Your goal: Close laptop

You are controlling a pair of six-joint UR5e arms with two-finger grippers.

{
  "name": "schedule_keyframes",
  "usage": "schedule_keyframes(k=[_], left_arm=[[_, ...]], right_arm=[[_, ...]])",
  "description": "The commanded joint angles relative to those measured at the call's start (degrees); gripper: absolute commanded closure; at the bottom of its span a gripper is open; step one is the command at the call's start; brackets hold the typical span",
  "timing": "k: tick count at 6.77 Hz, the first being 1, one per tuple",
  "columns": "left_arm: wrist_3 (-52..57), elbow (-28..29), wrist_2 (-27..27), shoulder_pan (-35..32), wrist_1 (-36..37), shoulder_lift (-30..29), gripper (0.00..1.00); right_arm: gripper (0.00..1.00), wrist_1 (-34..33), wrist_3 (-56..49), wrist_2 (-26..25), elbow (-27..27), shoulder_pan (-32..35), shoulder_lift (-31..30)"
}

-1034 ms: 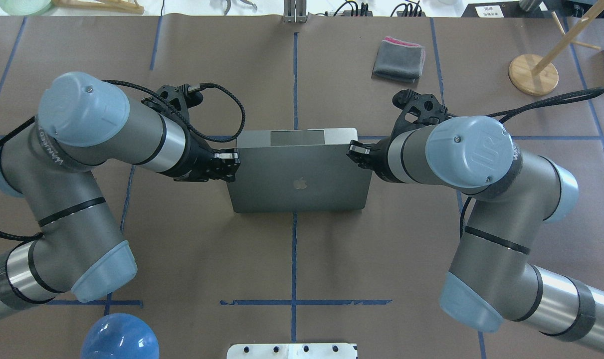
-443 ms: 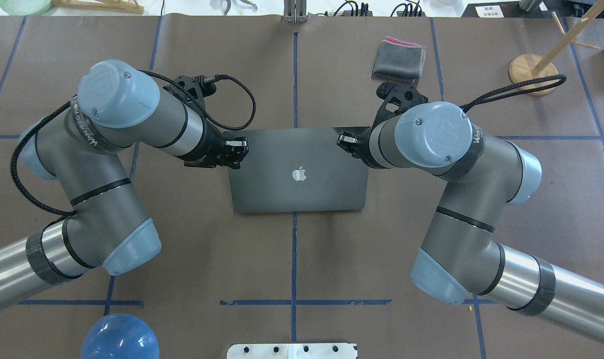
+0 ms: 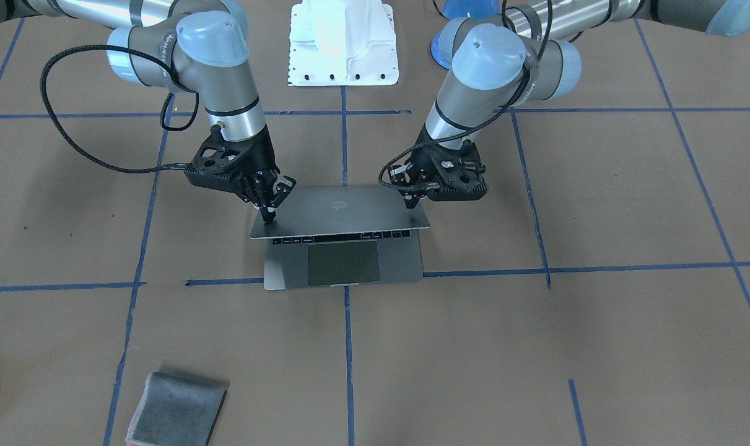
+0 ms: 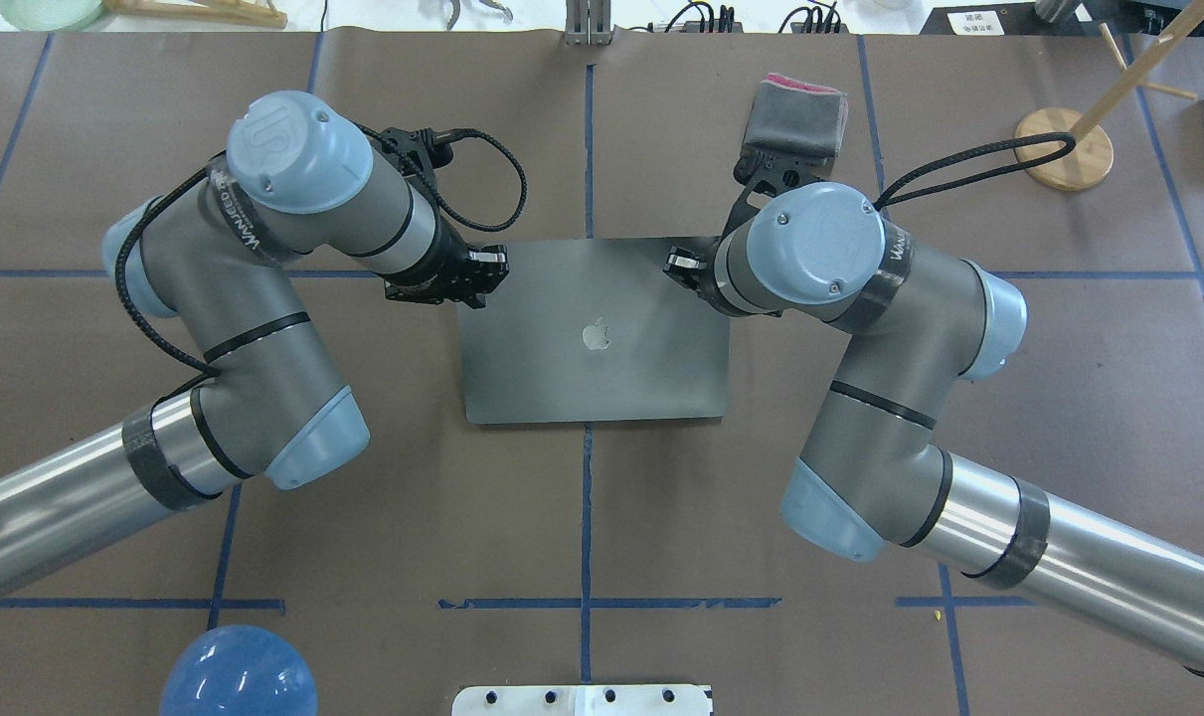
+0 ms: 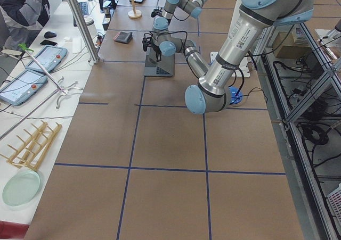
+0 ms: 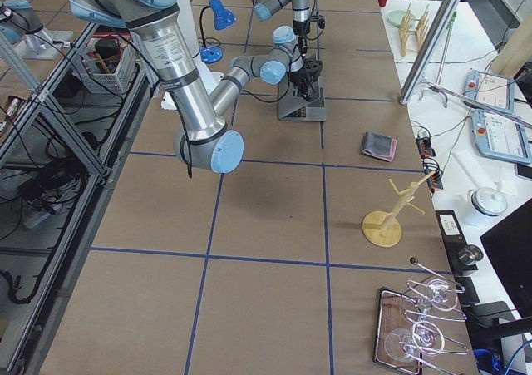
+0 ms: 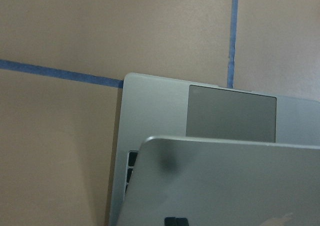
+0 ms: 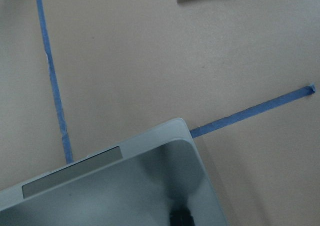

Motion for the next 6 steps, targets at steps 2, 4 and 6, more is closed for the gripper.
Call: schedule_keyframes(k=[2,4,6], left_arm=[[0.9,14.4,0.3,-0.6,-8.7,-3.7,1.00],[1.6,15.1,0.5,-0.6,-8.7,-4.1,1.00],[2.2,14.6,-0.1,-2.5,-7.6,-4.9,0.39]], right_arm=[[1.00,8.9,-0.1,-0.1,-12.8,0.1,2.7],[0.99,9.1,-0.9,0.0,-13.2,0.4,3.7],[0.01,8.0,-1.6,12.0,-12.6,5.9,4.4]])
